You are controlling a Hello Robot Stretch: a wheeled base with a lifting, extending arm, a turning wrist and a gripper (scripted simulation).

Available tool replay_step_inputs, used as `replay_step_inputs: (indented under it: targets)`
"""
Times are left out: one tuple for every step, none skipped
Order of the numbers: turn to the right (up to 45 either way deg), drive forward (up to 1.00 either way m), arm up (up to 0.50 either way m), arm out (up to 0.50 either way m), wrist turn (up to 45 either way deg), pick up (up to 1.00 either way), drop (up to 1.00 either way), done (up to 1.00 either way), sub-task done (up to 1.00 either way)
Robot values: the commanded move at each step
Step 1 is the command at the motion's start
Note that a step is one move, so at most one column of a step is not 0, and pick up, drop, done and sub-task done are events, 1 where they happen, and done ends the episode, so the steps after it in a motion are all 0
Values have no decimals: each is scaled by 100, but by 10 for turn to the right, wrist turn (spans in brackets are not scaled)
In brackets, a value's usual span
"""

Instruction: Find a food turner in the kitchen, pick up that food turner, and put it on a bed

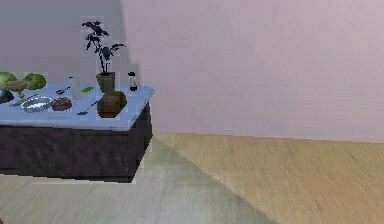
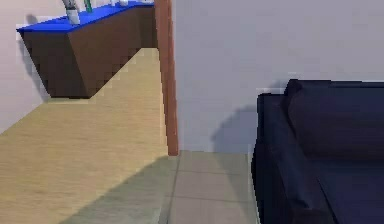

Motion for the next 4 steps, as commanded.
replay_step_inputs:
  targets:
    - [0, 5, 0, 0, 0, 0, 0, 0, 0]
    - [30, 0, 0, 0, 0, 0, 0, 0, 0]
    - [0, 45, 0, 0, 0, 0, 0, 0, 0]
    - [-180, 0, 0, 0, 0, 0, 0, 0, 0]
